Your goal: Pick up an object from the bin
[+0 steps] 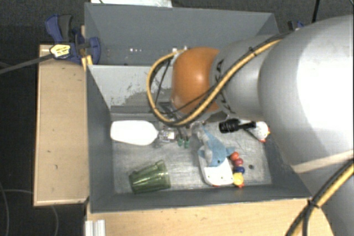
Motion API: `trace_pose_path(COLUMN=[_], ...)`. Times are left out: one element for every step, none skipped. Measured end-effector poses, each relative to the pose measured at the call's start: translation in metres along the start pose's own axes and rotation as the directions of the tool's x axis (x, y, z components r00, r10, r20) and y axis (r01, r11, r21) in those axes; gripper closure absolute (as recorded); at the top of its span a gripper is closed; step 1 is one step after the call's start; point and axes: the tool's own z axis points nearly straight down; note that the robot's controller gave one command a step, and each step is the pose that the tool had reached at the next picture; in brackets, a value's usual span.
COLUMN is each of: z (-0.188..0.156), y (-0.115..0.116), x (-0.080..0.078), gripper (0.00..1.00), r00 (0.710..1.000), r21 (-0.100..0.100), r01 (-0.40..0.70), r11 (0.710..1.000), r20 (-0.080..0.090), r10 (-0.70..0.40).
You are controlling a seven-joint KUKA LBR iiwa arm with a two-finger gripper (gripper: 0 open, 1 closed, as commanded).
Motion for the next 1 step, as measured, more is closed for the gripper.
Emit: trace_pose_path(z=[-0.0023], y=[-0.0002], x=[0.0006], gripper=[1.0], r00=[1.0], r21=[0.0], r01=[-0.001], r11=[1.0], r20=[-0.002], r10=[0.001])
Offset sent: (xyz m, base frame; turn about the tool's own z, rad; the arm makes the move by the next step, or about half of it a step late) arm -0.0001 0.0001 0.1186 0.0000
